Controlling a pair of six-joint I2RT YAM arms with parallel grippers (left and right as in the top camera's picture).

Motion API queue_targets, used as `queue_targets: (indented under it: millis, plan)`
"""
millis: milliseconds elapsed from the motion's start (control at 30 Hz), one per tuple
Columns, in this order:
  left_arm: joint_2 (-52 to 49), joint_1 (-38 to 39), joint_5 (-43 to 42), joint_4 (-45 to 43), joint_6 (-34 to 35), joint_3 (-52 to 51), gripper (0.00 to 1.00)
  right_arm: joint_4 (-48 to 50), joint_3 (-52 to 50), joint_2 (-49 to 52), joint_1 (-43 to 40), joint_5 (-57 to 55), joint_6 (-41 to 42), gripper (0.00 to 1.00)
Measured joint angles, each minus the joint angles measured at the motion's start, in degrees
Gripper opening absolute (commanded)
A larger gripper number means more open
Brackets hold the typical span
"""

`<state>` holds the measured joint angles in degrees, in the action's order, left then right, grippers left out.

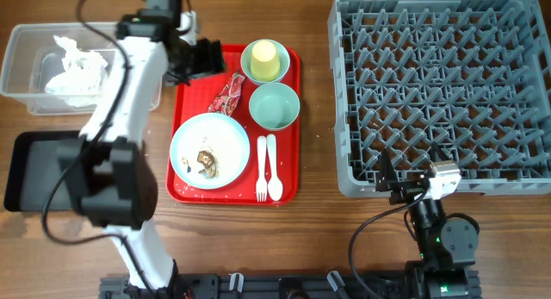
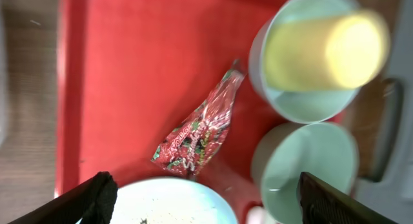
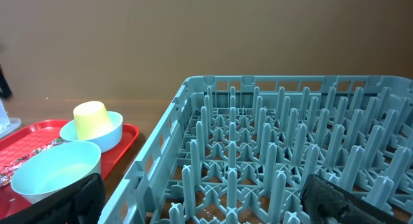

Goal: Sort waste into correct bins and load items into the dishwasher rack
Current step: 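Grasp the red candy wrapper on the tray with the left gripper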

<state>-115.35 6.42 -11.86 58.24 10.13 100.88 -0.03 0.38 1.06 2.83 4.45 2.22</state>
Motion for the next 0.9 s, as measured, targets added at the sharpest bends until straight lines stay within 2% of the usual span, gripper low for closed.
queue_targets:
  millis: [133,200,400,500,533,567,600,667,733,900]
  plan:
    - [-7.1,2.4,1.0,-0.9,-3.6,0.0,0.84,0.0,0.0,0.0,0.0,0.0,0.0,1.0]
    - [-8.9,2.6,1.4,-1.9,-4.5,0.0,0.78,0.0,0.0,0.0,0.0,0.0,0.0,1.0]
    - [-12.4,2.6,2.2,-5.4,-6.5,0.0,0.8,0.0,0.0,0.0,0.0,0.0,0.0,1.0]
    - [-14.4,2.6,2.5,-5.6,-8.0,0.0,0.76,0.0,0.0,0.0,0.0,0.0,0.0,1.0]
    - [-14.5,2.6,2.4,-5.8,-8.1,0.1,0.72,0.0,0.0,0.0,0.0,0.0,0.0,1.0]
    - [-14.5,2.6,2.6,-6.1,-8.3,0.1,0.64,0.0,0.0,0.0,0.0,0.0,0.0,1.0]
    - [-14.5,2.6,2.6,-6.1,-8.5,0.1,0.53,0.0,0.0,0.0,0.0,0.0,0.0,1.0]
    - [-14.6,2.6,2.6,-6.4,-8.8,0.1,0.22,0.0,0.0,0.0,0.0,0.0,0.0,1.0]
    - [-14.8,2.6,2.6,-6.5,-9.1,0.1,0.04,0.0,0.0,0.0,0.0,0.0,0.0,1.0]
    - [-15.1,2.6,2.6,-5.9,-9.4,0.1,0.04,0.0,0.0,0.0,0.0,0.0,0.0,1.0]
